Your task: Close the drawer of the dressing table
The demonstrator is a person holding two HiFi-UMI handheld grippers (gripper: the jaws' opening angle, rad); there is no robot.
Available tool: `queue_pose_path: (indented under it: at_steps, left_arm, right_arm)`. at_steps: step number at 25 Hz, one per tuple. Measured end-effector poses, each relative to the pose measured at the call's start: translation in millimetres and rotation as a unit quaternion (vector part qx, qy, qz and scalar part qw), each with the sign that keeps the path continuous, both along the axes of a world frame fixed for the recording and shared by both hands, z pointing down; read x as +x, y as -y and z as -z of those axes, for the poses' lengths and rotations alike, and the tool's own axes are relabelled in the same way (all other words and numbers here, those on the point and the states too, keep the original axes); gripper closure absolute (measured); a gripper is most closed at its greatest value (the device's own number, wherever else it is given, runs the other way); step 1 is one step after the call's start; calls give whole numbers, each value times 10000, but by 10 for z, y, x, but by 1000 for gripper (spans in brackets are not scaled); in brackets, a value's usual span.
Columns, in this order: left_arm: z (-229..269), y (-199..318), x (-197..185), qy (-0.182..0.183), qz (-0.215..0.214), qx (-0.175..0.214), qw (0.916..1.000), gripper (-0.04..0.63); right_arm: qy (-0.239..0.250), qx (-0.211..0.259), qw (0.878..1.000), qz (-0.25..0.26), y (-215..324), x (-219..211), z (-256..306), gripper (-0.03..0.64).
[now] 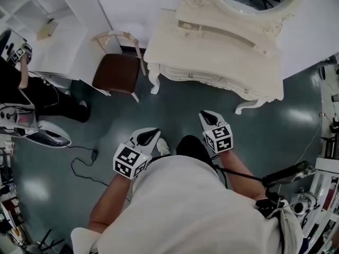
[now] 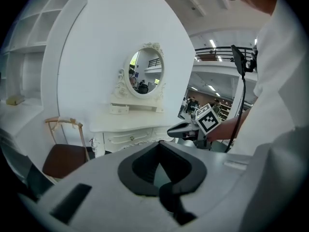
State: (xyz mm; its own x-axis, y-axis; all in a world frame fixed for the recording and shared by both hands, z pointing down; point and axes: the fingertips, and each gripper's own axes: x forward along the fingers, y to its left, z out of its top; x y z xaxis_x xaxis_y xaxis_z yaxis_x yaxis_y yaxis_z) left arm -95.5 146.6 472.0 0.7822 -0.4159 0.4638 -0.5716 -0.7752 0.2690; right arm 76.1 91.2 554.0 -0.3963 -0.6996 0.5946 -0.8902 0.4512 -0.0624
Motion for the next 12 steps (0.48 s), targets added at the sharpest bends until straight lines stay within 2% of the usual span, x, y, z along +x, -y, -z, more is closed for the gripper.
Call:
queue_pose_path:
  at_steps: [6, 12]
  left_arm:
    - [-60, 545, -247, -75, 260, -142, 9995, 592]
    - [-28, 1217, -362, 44, 508, -249, 9984, 592]
  right_arm:
    - [92, -116, 9994, -299, 801, -69, -146, 580]
    - [226, -60, 9975, -664, 1984, 97, -276, 572]
